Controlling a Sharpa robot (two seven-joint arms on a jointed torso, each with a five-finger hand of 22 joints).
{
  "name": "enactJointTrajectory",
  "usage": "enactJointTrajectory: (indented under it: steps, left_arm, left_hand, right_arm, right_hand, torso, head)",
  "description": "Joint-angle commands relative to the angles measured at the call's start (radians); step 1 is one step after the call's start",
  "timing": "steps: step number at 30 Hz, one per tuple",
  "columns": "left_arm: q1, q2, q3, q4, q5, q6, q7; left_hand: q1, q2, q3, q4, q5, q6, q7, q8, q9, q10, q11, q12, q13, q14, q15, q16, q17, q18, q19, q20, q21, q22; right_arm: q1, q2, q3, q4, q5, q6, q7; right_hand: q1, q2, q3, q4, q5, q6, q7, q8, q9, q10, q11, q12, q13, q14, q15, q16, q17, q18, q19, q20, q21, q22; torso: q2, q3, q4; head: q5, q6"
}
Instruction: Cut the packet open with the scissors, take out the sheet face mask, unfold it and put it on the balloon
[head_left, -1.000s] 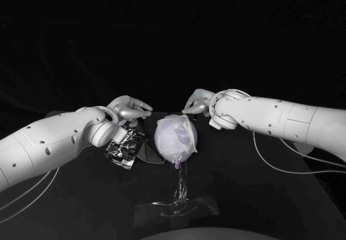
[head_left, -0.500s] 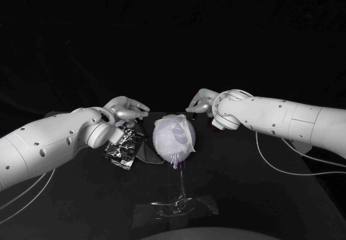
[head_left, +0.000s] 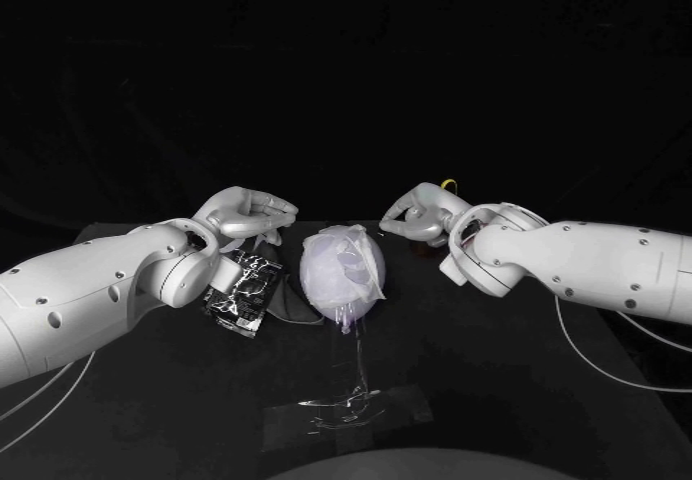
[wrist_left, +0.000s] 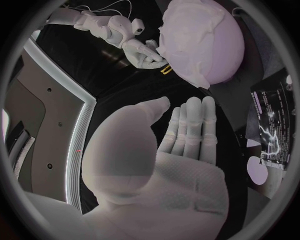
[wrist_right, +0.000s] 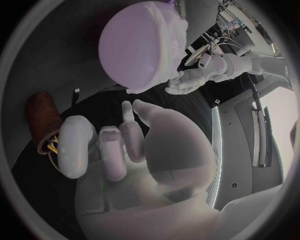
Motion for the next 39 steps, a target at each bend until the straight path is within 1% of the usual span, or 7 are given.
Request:
enactJointTrajectory:
  steps: [1, 4, 5, 11, 19, 26, 39]
  left_arm:
    - [-0.007, -0.011, 0.001, 0.027, -0.041, -0.059, 0.149]
    - [-0.015, -0.024, 0.001, 0.050, -0.112, -0.087, 0.192]
    - [-0.020, -0.028, 0.001, 0.059, -0.146, -0.098, 0.209]
    - [-0.038, -0.034, 0.000, 0.084, -0.257, -0.125, 0.237]
    - [-0.051, -0.025, 0.000, 0.094, -0.372, -0.143, 0.218]
    - [-0.054, -0.004, -0.002, 0.086, -0.464, -0.151, 0.174]
    - [-0.055, 0.024, -0.003, 0.077, -0.553, -0.132, 0.108]
  left_hand:
    - [0.000, -0.014, -0.031, 0.010, -0.001, 0.004, 0.014, 0.017, -0.001, -0.012, 0.012, -0.058, -0.045, -0.087, 0.016, -0.092, -0.049, -0.010, -0.049, 0.028, -0.098, -0.059]
    - [0.006, -0.023, -0.048, 0.012, -0.002, 0.013, 0.006, 0.027, -0.002, -0.010, 0.019, -0.086, -0.069, -0.145, 0.030, -0.147, -0.077, -0.020, -0.081, 0.048, -0.161, -0.098]
    - [0.014, -0.028, -0.073, 0.018, -0.007, 0.032, -0.012, 0.036, -0.005, -0.002, 0.040, -0.143, -0.112, -0.245, 0.062, -0.234, -0.121, -0.044, -0.152, 0.082, -0.279, -0.169]
    - [0.036, -0.027, -0.129, 0.025, -0.002, 0.035, -0.006, 0.022, -0.023, -0.004, 0.069, -0.266, -0.197, -0.379, 0.106, -0.421, -0.219, -0.102, -0.248, 0.098, -0.463, -0.288]
    - [0.080, 0.002, -0.280, 0.051, -0.002, 0.000, 0.027, -0.011, -0.049, -0.009, 0.060, -0.414, -0.294, -0.512, 0.132, -0.700, -0.357, -0.112, -0.295, 0.102, -0.609, -0.410]
    - [0.210, 0.047, -0.597, 0.200, 0.000, -0.069, 0.023, -0.054, -0.081, -0.083, 0.044, -0.577, -0.308, -0.605, 0.110, -0.894, -0.440, -0.112, -0.386, 0.094, -0.728, -0.520]
    - [0.227, -0.022, -0.734, 0.210, 0.001, -0.227, 0.013, -0.125, -0.133, -0.286, 0.023, -0.701, -0.324, -0.689, 0.103, -0.984, -0.473, -0.114, -0.496, 0.102, -0.789, -0.586]
  right_arm:
    - [-0.021, -0.035, 0.000, 0.067, -0.098, -0.134, 0.072]
    - [-0.056, -0.070, 0.000, 0.126, -0.183, -0.190, 0.080]
    - [-0.074, -0.080, 0.000, 0.147, -0.224, -0.218, 0.082]
    - [-0.125, -0.086, 0.000, 0.183, -0.368, -0.298, 0.072]
    - [-0.148, -0.069, 0.000, 0.194, -0.487, -0.349, 0.030]
    - [-0.153, -0.050, 0.000, 0.194, -0.546, -0.378, -0.013]
    - [-0.152, -0.001, 0.004, 0.140, -0.620, -0.337, -0.142]
  right_hand:
    - [0.005, -0.021, -0.001, -0.016, -0.005, 0.025, -0.010, 0.017, 0.007, 0.003, -0.014, 0.007, 0.138, 0.104, -0.015, 0.003, 0.263, -0.004, 0.020, -0.015, 0.009, 0.200]
    - [0.009, -0.024, 0.000, -0.022, -0.005, 0.031, -0.015, 0.023, 0.010, 0.004, -0.018, 0.008, 0.138, 0.104, -0.019, 0.003, 0.263, -0.005, 0.021, -0.019, 0.011, 0.201]
    - [0.012, -0.028, 0.000, -0.026, -0.003, 0.032, -0.016, 0.025, 0.011, 0.004, -0.020, 0.007, 0.138, 0.104, -0.021, 0.003, 0.263, -0.005, 0.021, -0.021, 0.013, 0.201]
    - [0.009, -0.041, -0.002, -0.029, 0.001, 0.020, -0.012, 0.020, 0.008, 0.004, -0.018, 0.006, 0.137, 0.104, -0.021, 0.003, 0.263, -0.005, 0.022, -0.024, 0.013, 0.201]
    - [0.002, -0.050, -0.006, -0.027, -0.005, 0.021, -0.012, 0.020, 0.007, 0.005, -0.018, 0.005, 0.137, 0.104, -0.021, 0.003, 0.263, -0.006, 0.021, -0.024, 0.012, 0.201]
    - [0.001, -0.051, -0.007, -0.027, -0.006, 0.022, -0.012, 0.021, 0.007, 0.005, -0.018, 0.006, 0.137, 0.104, -0.020, 0.003, 0.263, -0.005, 0.021, -0.024, 0.010, 0.200]
    - [-0.039, -0.078, -0.026, 0.003, -0.037, 0.006, -0.004, 0.009, -0.002, -0.010, -0.011, -0.022, 0.119, 0.104, -0.015, 0.003, 0.263, 0.001, 0.008, -0.021, -0.025, 0.191]
  torso:
    - [-0.005, 0.0002, -0.0036]
    - [-0.008, 0.0009, -0.0049]
    - [-0.009, 0.0011, -0.0056]
    - [-0.011, 0.0023, -0.0050]
    - [-0.008, 0.0005, -0.0056]
    - [-0.008, 0.0010, -0.0050]
    - [-0.009, 0.0023, -0.0057]
  head:
    - [-0.005, -0.005]
    - [-0.007, -0.005]
    - [-0.005, -0.006]
    - [-0.008, -0.007]
    - [-0.006, -0.004]
    - [-0.008, -0.004]
    - [-0.009, -0.006]
